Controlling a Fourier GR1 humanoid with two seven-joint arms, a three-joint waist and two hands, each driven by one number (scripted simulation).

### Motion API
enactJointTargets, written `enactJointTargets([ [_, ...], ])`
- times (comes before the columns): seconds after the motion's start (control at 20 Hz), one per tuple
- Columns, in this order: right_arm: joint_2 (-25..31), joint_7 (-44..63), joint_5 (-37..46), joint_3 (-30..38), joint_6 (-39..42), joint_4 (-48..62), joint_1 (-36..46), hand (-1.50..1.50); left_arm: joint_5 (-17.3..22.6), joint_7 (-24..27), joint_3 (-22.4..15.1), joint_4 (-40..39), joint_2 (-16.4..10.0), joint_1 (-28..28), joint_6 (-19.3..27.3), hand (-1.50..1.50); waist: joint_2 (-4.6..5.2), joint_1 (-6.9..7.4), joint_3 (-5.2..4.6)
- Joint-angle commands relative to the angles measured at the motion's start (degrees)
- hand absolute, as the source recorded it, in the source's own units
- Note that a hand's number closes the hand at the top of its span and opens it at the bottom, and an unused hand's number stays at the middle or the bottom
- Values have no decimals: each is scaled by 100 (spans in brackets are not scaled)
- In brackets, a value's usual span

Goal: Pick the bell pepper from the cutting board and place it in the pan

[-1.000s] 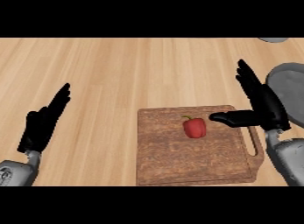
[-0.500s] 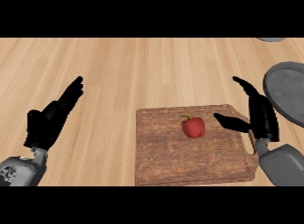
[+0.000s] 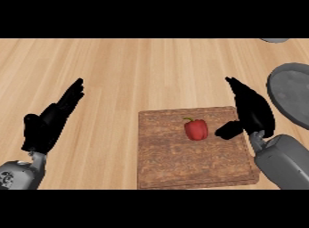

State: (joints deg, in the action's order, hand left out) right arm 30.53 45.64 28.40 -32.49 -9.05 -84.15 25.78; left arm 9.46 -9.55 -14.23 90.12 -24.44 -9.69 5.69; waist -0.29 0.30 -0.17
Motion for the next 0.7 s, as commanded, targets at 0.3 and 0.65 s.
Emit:
enactJointTargets([
  [0.3,-955,2580,-1250,-301,3225,619,1622,-150,-125,83,-66,-162,131,-150,-71,0,47,181,-8],
  [0.65,-1700,3266,-1662,-417,3333,1311,2024,-150,-294,-157,-215,-41,386,-104,135,0,14,65,6],
])
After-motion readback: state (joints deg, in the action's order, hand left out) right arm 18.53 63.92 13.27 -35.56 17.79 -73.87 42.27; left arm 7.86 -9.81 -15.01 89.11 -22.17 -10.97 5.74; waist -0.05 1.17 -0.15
